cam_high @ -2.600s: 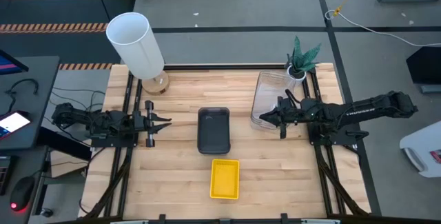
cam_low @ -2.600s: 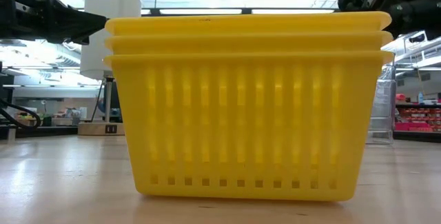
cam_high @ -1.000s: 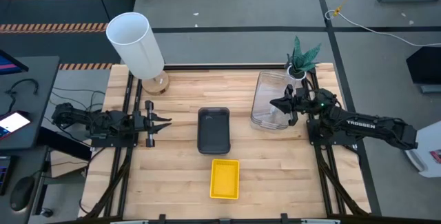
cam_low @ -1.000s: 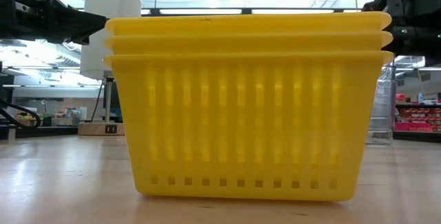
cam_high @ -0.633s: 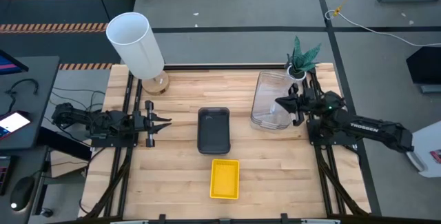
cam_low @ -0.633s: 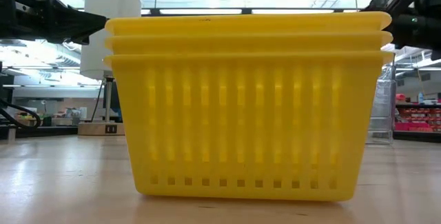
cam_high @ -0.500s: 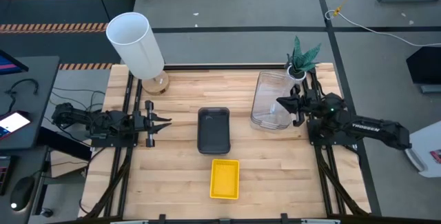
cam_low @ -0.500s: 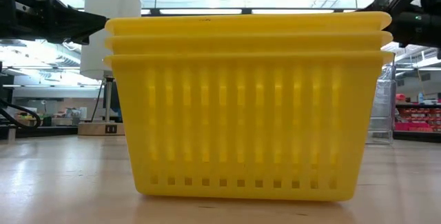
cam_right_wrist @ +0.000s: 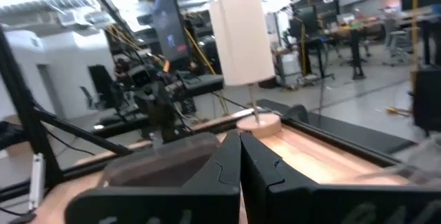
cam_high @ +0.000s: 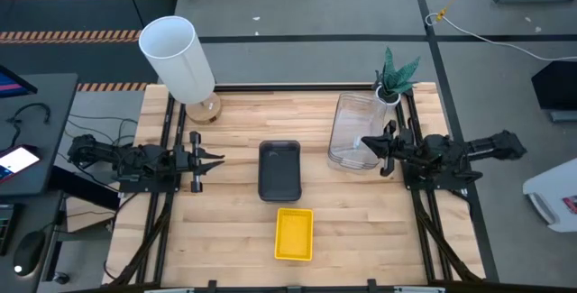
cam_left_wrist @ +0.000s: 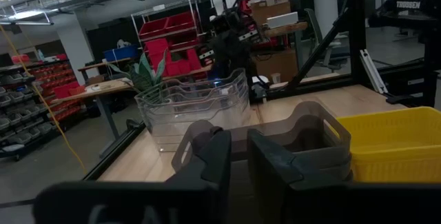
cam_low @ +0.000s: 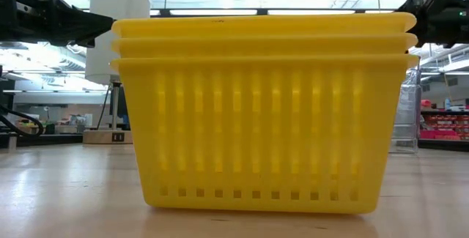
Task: Stack baskets by color
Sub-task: Return to Home Position
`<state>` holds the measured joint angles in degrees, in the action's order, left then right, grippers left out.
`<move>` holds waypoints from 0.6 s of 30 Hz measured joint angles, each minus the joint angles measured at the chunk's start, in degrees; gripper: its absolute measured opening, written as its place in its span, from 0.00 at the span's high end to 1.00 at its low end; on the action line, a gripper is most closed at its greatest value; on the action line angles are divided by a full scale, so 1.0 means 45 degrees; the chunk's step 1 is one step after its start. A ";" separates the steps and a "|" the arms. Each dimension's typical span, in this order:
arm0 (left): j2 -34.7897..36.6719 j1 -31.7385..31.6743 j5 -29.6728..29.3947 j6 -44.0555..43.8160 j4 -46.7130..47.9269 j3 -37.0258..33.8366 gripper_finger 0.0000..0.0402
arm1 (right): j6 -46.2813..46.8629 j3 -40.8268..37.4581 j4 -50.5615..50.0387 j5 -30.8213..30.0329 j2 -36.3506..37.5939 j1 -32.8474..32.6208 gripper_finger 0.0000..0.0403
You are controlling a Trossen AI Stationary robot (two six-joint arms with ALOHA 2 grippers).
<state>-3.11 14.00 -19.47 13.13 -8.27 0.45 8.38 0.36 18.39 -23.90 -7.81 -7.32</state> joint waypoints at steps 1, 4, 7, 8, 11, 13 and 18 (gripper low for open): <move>0.0000 0.0000 -0.0004 0.0000 0.0000 0.0000 0.86 | -0.0002 0.0000 -0.0147 -0.0321 0.0000 -0.0258 1.00; 0.0000 -0.0004 -0.0004 0.0004 0.0005 0.0000 0.85 | 0.0186 0.0000 -0.0352 -0.0466 -0.0005 -0.0776 0.98; 0.0001 -0.0002 -0.0004 0.0000 0.0002 0.0000 0.86 | 0.0489 0.0000 -0.0290 -0.0435 -0.0005 -0.0984 0.95; 0.0001 0.0000 -0.0003 0.0000 0.0004 0.0000 0.86 | 0.0499 0.0000 -0.0293 -0.0426 -0.0005 -0.1021 0.94; 0.0002 -0.0003 -0.0002 0.0003 0.0000 0.0000 0.87 | 0.0517 0.0000 -0.0293 -0.0399 -0.0005 -0.1035 0.93; 0.0000 0.0000 -0.0004 0.0000 0.0001 0.0000 0.87 | 0.0521 0.0000 -0.0260 -0.0399 -0.0005 -0.1032 0.93; 0.0003 -0.0005 -0.0004 0.0004 0.0000 0.0000 0.86 | 0.0521 0.0000 -0.0229 -0.0394 -0.0005 -0.1027 0.93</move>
<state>-3.10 13.98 -19.49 13.14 -8.27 0.45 10.72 0.36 17.35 -25.67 -7.84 -11.94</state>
